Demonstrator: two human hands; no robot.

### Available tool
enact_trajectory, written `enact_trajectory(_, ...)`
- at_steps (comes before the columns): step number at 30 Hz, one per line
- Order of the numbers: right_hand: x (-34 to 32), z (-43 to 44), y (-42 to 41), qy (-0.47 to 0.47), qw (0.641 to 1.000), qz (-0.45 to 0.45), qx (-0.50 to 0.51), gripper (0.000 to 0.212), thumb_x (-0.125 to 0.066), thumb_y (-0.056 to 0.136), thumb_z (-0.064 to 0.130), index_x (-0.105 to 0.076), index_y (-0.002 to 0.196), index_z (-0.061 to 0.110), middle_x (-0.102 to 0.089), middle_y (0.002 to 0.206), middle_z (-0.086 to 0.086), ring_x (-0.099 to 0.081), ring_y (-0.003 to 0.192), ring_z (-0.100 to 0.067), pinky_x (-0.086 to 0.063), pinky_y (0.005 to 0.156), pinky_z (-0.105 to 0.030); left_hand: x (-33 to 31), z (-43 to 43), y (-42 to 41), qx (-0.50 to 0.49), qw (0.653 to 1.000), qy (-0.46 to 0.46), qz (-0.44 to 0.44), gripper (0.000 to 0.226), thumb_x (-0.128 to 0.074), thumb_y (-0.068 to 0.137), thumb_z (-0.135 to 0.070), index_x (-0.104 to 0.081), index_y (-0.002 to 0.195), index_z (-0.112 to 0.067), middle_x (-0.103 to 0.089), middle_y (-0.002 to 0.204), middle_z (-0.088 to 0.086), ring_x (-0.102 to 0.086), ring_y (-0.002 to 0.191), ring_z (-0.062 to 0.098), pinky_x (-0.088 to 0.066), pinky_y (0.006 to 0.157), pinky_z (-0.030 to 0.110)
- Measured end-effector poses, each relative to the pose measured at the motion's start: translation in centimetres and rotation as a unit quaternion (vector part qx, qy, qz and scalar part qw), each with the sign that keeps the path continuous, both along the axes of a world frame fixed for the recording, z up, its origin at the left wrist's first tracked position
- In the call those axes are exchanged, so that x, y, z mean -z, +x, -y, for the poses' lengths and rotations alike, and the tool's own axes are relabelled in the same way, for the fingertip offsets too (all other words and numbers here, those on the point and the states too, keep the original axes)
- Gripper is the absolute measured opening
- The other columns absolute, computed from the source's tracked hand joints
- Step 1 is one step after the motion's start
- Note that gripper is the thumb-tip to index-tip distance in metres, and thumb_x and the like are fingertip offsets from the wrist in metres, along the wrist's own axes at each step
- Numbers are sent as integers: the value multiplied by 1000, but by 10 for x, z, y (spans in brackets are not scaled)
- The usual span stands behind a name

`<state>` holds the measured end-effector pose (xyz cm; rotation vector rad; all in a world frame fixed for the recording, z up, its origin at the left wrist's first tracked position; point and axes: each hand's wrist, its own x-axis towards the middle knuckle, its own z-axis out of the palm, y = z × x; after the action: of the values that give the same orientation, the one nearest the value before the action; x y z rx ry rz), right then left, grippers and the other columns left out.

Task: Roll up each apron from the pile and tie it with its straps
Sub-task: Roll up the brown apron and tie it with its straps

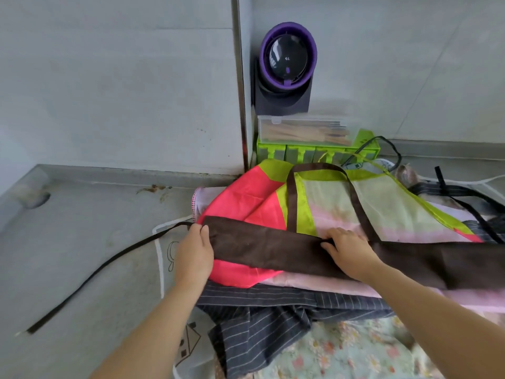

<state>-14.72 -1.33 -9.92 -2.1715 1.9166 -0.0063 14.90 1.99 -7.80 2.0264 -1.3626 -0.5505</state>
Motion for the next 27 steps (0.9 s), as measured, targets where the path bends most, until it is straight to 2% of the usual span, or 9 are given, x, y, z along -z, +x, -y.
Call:
enact_trajectory(2, 0, -1, 0, -3, 1000, -5, 6, 27, -42, 99, 35, -54, 115, 16, -58, 117, -3, -52, 111, -25, -37, 87, -34, 5, -1, -3, -7, 999, -35, -6, 29, -33, 102, -31, -51, 96, -9, -54, 75, -2, -56, 80, 25, -37, 65, 34)
enact_trajectory(4, 2, -2, -1, -9, 1000, 4, 16, 26, -43, 99, 33, -55, 114, 15, -58, 116, -4, -52, 111, -26, -37, 87, -35, 9, -5, 1, 17, 998, -49, -26, 35, -46, 96, -42, -51, 118, -15, -57, 100, -5, -55, 95, 16, -46, 80, 35)
enact_trajectory(6, 3, -2, 0, -13, 1000, 12, 21, 26, -44, 98, 32, -56, 114, 14, -59, 116, -5, -52, 111, -27, -36, 87, -35, 17, -13, 9, 26, 997, -66, -22, 48, -61, 86, -44, -48, 125, -19, -55, 114, -7, -53, 106, 13, -47, 90, 34)
enact_trajectory(10, 4, -2, 0, -11, 1000, 12, 19, 27, -43, 99, 33, -55, 113, 14, -59, 117, -5, -52, 111, -27, -36, 88, -35, 26, -29, 11, -19, 996, -88, -14, 28, -64, 87, -32, -52, 108, -18, -57, 106, -3, -56, 100, 15, -44, 79, 23)
enact_trajectory(17, 6, -3, -1, -20, 999, 20, 22, 26, -44, 98, 32, -55, 110, 12, -59, 115, -6, -52, 110, -28, -36, 86, -35, 22, -29, -4, -58, 988, -143, -25, 13, -57, 94, -19, -62, 101, -8, -57, 91, -6, -55, 84, 11, -38, 70, 12)
enact_trajectory(21, 7, -3, -1, -21, 999, 28, 28, 24, -44, 98, 31, -55, 107, 11, -60, 112, -7, -53, 108, -29, -35, 85, -36, 13, -24, -10, -102, 978, -157, -95, 14, -50, 98, -18, -60, 100, -9, -61, 92, -2, -56, 83, 10, -40, 73, 16)
enact_trajectory(25, 8, -4, -1, -24, 999, 30, 35, 22, -44, 99, 28, -55, 106, 10, -59, 112, -7, -52, 109, -28, -34, 84, -35, -5, -12, -9, -51, 969, -181, -157, 8, -47, 99, -16, -55, 97, -16, -58, 87, -14, -53, 80, -11, -37, 71, 2)
enact_trajectory(27, 8, -4, -1, -25, 998, 41, 38, 22, -45, 99, 28, -56, 106, 10, -60, 112, -7, -52, 109, -28, -34, 84, -35, -8, -5, 1, -23, 968, -169, -186, 10, -48, 99, -15, -56, 98, -21, -59, 91, -16, -54, 85, -10, -37, 75, 3)
